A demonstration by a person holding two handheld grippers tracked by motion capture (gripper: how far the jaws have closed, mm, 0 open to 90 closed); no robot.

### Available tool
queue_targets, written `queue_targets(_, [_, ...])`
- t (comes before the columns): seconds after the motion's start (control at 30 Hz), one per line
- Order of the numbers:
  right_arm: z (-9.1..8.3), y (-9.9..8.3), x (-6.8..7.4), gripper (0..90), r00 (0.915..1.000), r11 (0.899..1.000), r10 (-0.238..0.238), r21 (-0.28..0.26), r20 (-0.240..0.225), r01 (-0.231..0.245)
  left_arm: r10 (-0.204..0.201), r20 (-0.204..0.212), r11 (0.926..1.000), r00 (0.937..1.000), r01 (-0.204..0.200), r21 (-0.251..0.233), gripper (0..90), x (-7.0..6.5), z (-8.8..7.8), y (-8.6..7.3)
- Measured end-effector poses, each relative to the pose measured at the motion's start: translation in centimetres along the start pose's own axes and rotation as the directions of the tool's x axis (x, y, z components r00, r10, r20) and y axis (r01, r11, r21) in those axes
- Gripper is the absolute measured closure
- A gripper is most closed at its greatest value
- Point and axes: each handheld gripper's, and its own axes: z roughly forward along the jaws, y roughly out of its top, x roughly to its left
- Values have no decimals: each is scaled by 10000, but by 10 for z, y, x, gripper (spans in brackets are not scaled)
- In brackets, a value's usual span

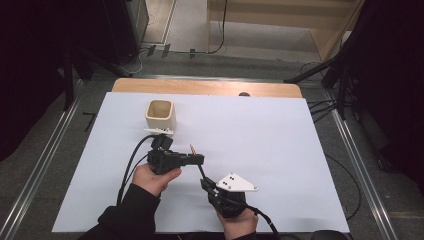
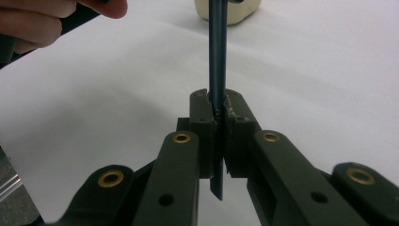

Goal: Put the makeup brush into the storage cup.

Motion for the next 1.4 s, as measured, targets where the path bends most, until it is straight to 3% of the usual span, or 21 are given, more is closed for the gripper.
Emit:
queue_targets(0.17, [0, 0, 0, 854, 10000, 10000, 1, 45, -29, -1, -158, 358, 9999, 9992, 157, 45, 831, 1, 0, 0])
queue_targets(0.73, [2, 0, 0, 838, 9999, 10000, -91, 27, -66, 91, -248, 571, 9996, 9981, 242, 108, 842, 2, -1, 1])
queue_targets(0.93, [6, 0, -2, 691, 9992, 9998, 103, 194, -394, -96, -112, 397, 9999, 9991, 109, 80, 841, 2, -1, 1])
queue_targets(1.13, [6, 2, -5, 568, 9982, 9994, 15, 337, -596, 5, -55, 244, 9999, 9997, 53, 92, 840, 4, -1, 2])
queue_targets(1.27, [7, 8, -10, 479, 9953, 9989, 19, 469, -964, 27, 275, -44, 9995, 9996, -275, 185, 840, 3, -4, 3])
queue_targets(1.4, [7, 13, -14, 444, 9880, 9958, -511, 673, -1461, 614, 503, -255, 9985, 9984, -498, 207, 840, 2, -7, 4])
